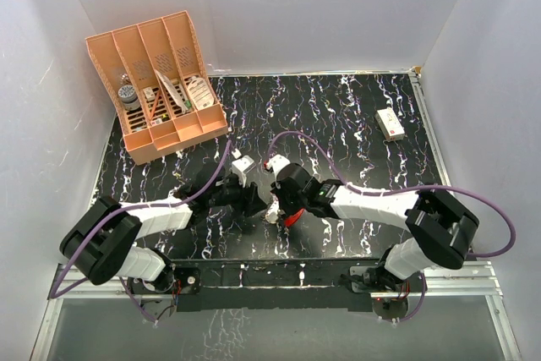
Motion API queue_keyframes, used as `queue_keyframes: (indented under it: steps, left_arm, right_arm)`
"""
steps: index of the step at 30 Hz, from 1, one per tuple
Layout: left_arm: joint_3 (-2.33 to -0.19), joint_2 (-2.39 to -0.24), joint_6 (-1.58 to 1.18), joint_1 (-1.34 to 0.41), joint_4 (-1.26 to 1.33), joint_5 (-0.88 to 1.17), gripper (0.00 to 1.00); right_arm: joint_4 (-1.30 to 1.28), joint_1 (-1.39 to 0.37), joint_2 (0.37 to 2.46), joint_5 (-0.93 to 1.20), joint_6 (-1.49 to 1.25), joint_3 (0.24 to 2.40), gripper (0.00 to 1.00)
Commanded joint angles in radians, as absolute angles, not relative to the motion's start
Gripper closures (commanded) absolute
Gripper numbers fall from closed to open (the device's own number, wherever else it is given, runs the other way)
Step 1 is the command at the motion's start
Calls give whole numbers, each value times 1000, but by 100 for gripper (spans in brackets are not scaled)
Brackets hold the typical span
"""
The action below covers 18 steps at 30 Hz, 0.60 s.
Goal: Put the keys on the keyring
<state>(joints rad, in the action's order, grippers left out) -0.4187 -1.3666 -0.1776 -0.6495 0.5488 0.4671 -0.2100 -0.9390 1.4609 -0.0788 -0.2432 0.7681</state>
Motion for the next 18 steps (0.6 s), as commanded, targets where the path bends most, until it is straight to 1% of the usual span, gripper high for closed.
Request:
queue_keyframes:
  steps: [1, 9, 18]
  left_arm:
    - [-399, -1321, -221, -643, 570, 425, 46]
    - [-367, -1245, -248, -643, 553, 374, 45]
    - [-357, -1223, -244, -643, 539, 358, 45]
  right_arm:
    - [-131, -933, 1480, -76, -191, 828, 100]
    - [-115, -933, 1507, -86, -166, 855, 100]
    - [-119, -931, 1545, -117, -156, 871, 100]
